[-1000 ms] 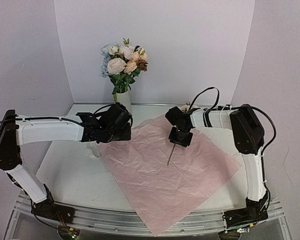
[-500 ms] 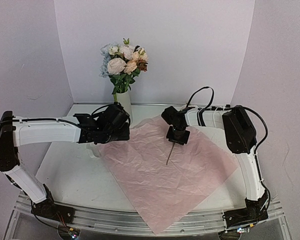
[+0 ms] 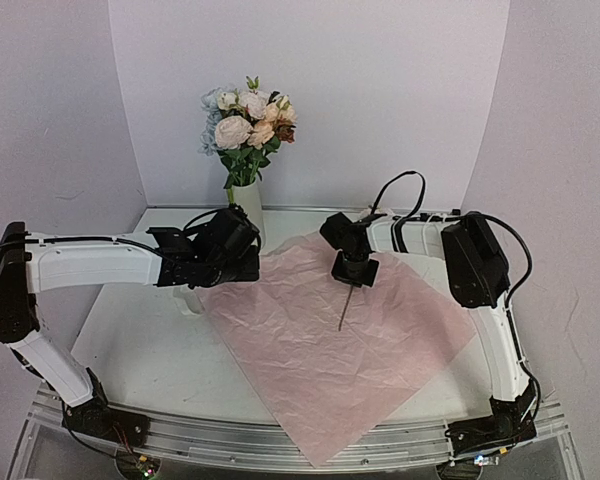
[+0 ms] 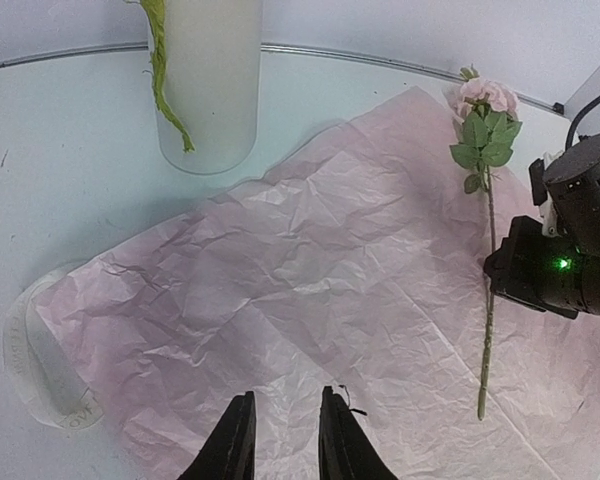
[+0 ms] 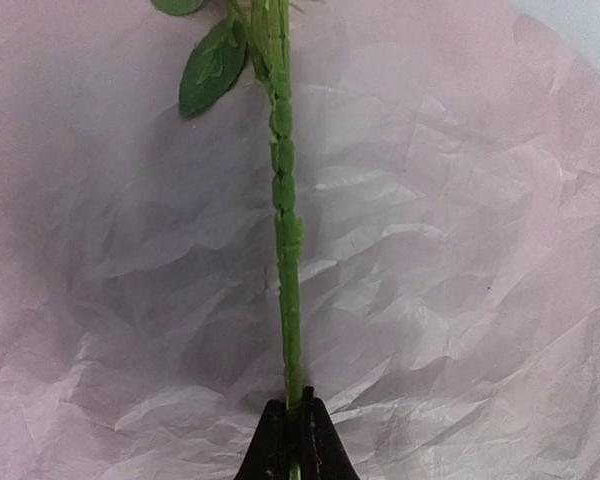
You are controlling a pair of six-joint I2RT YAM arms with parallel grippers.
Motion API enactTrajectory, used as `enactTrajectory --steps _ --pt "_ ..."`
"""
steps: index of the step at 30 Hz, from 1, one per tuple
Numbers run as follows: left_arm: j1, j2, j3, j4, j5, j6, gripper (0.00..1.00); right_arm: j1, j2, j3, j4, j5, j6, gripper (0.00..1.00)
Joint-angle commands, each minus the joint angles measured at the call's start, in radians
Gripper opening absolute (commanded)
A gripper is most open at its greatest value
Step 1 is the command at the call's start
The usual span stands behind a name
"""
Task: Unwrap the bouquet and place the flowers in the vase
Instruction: Pick up the fake flower from the wrapping paper.
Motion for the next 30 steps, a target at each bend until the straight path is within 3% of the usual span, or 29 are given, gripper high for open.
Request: enactTrajectory --steps 1,9,14,22,30 --pt "0.007 -0.01 0.011 0.027 0.005 0.005 0.22 0.009 -0.119 -0.028 -0.079 0.13 0.025 0.0" --pt "0.007 0.015 0.052 0.028 0.044 -0.003 0.22 0.008 -0.297 -0.088 -0.069 0.243 -0.013 0.0" --pt "0.005 0.034 0.088 0.029 0.088 -0.002 0.23 0.008 -0.432 -0.21 0.041 0.224 -0.119 0.0" --pt "-0.004 0.048 0.15 0.092 0.222 0.026 0.32 0.008 -0.806 -0.643 0.467 0.07 -0.358 0.0" --pt "-0.027 0.071 0.193 0.318 0.421 0.056 0.42 0.008 -1.131 -0.966 0.786 -0.232 -0.549 0.0"
